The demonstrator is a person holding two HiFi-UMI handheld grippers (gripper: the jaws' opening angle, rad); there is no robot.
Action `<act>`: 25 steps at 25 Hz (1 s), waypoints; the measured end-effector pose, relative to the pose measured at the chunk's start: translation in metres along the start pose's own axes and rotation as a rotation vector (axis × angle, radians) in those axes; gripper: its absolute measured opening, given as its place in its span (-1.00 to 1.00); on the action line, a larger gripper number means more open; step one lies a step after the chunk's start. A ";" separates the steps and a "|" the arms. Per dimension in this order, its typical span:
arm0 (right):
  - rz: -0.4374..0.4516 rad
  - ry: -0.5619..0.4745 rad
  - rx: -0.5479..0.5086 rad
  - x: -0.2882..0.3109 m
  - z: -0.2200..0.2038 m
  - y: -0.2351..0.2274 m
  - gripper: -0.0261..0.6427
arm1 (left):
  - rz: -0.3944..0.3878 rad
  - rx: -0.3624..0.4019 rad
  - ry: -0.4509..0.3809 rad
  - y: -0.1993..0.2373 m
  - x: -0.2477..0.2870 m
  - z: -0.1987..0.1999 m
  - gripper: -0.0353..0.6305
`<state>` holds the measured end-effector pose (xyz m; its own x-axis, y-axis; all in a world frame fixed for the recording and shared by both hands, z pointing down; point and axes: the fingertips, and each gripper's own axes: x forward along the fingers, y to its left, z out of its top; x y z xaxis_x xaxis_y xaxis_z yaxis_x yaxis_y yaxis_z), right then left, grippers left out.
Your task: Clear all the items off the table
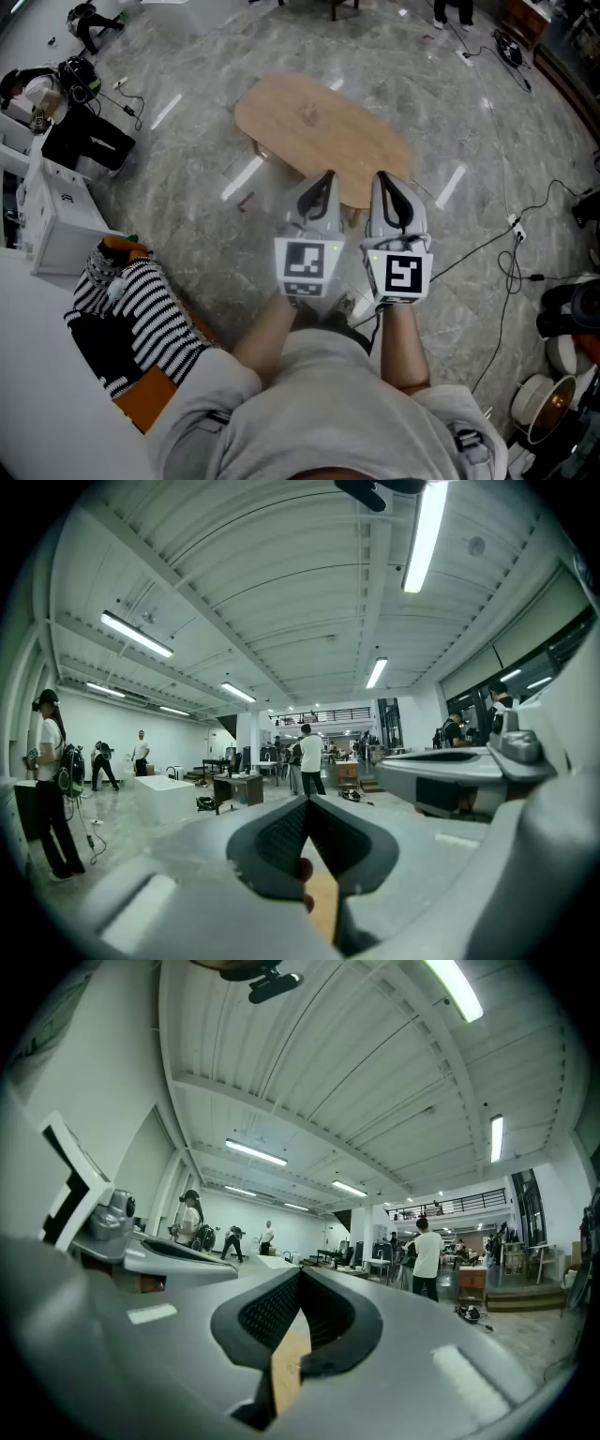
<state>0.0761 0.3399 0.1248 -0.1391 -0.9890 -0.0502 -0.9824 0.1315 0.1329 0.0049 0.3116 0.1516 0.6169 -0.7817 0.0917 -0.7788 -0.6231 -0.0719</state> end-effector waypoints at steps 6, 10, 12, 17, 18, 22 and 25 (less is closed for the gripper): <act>0.019 -0.003 0.008 -0.008 0.003 0.004 -0.90 | 0.020 0.004 0.001 -0.004 -0.009 0.001 -0.83; 0.045 -0.018 0.013 -0.009 0.005 0.008 -0.90 | 0.039 0.006 0.003 -0.005 -0.016 0.002 -0.83; 0.058 -0.030 0.025 -0.010 0.004 0.011 -0.90 | 0.051 -0.007 0.002 -0.005 -0.018 0.000 -0.83; 0.094 -0.028 0.036 -0.012 -0.005 0.019 -0.90 | 0.092 -0.015 0.019 -0.003 -0.025 -0.014 -0.83; 0.100 -0.022 0.050 -0.012 -0.008 0.020 -0.90 | 0.096 -0.015 0.024 -0.002 -0.026 -0.016 -0.83; 0.126 -0.015 0.101 -0.002 -0.015 0.029 -0.90 | 0.118 -0.014 0.035 0.014 -0.028 -0.021 -0.83; 0.129 0.010 0.114 0.011 -0.024 0.032 -0.90 | 0.123 -0.023 0.056 0.027 -0.022 -0.032 -0.83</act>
<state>0.0456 0.3316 0.1522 -0.2642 -0.9640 -0.0297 -0.9643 0.2635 0.0244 -0.0332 0.3125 0.1790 0.5100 -0.8488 0.1393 -0.8508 -0.5216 -0.0636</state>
